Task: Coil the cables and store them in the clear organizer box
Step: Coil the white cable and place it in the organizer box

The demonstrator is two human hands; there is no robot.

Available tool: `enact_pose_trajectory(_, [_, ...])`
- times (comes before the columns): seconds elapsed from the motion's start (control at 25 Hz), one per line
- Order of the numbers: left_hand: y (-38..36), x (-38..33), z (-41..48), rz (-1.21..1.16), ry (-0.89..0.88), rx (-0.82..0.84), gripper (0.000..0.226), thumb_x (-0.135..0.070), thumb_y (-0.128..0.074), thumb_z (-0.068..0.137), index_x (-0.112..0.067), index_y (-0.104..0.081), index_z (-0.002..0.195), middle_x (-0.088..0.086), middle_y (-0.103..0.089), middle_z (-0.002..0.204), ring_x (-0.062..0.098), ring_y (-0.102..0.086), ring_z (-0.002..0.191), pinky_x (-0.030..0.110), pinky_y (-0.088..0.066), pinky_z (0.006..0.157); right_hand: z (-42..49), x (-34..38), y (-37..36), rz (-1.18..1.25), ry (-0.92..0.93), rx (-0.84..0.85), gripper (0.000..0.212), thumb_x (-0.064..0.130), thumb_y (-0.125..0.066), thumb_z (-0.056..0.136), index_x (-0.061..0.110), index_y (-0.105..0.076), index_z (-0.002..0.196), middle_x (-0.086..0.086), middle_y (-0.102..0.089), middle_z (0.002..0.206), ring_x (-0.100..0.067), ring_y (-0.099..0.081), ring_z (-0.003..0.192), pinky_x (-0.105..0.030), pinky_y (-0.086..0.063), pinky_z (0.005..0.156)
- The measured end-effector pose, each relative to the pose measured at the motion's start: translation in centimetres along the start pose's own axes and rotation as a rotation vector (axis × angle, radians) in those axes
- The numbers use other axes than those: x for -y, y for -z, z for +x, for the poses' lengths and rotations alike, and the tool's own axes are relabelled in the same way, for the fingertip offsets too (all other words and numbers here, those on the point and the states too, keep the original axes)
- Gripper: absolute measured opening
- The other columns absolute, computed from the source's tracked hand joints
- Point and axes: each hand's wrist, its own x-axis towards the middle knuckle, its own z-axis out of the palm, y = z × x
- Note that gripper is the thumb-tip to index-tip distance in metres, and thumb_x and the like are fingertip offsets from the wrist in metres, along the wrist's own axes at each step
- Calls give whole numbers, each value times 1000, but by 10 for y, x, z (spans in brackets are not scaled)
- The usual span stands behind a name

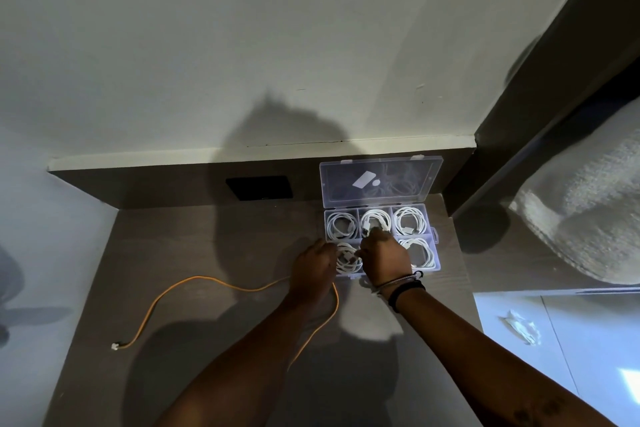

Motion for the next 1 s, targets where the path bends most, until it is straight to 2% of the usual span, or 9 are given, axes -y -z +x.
enact_pose_trajectory(0.12, [-2,7,-3,6,-62,18,19,-25,-53,91,-16,-70,95,10,-68,99,30,-66,87,37,-52,73,-9,4,2,-181,212,59,21,5,-80,45,11,-64,57,-13,-66,76,-32,-62,58,-27,-43,36])
enact_pose_trajectory(0.2, [-1,10,-7,-31,-81,46,33,-41,-48,91,-20,-69,105,7,-66,105,26,-64,93,35,-51,78,-14,3,-1,-212,237,92,23,9,-80,43,12,-66,61,-13,-67,78,-32,-63,59,-27,-45,38])
enact_pose_trajectory(0.32, [3,10,-5,-63,-55,99,47,-59,-47,85,-24,-68,106,3,-65,104,24,-62,96,35,-50,79,-10,-2,-5,-90,52,157,13,16,-63,72,9,-68,80,-15,-61,97,-35,-61,88,-33,-48,59])
enact_pose_trajectory(0.4, [6,8,2,-40,-15,146,53,-67,-54,78,-22,-69,103,3,-64,104,22,-60,99,35,-50,79,-8,-9,-2,-30,52,231,22,28,-54,83,14,-69,93,-11,-57,107,-31,-55,101,-36,-50,69])
enact_pose_trajectory(0.48, [8,5,8,-4,25,180,60,-71,-62,71,-19,-69,101,5,-63,106,24,-60,100,38,-51,80,-6,-13,6,-50,77,304,26,37,-55,86,22,-69,101,-7,-56,113,-29,-53,109,-39,-53,76])
enact_pose_trajectory(0.68, [11,0,13,-9,50,203,60,-61,-75,63,-15,-68,101,11,-61,108,29,-57,102,37,-48,81,11,9,9,-192,-2,347,44,56,-65,75,19,-67,99,-11,-66,109,-32,-63,102,-40,-53,78])
enact_pose_trajectory(0.76, [12,1,12,-12,28,190,48,-51,-75,70,-16,-68,101,12,-61,107,30,-57,101,36,-45,80,17,18,7,-274,9,364,42,52,-64,79,16,-65,101,-12,-67,108,-33,-65,102,-41,-53,79])
enact_pose_trajectory(0.88, [17,6,6,-62,14,124,19,-29,-67,81,-20,-70,98,12,-60,103,31,-60,95,37,-49,79,17,15,6,-282,29,357,24,33,-61,85,16,-67,100,-12,-68,110,-34,-65,103,-41,-55,81])
enact_pose_trajectory(1.0, [23,10,1,-134,-25,70,17,-28,-58,85,-18,-71,90,10,-57,96,29,-60,87,35,-48,73,8,6,12,-189,29,328,22,27,-64,80,22,-69,101,-9,-67,112,-31,-64,104,-40,-53,81])
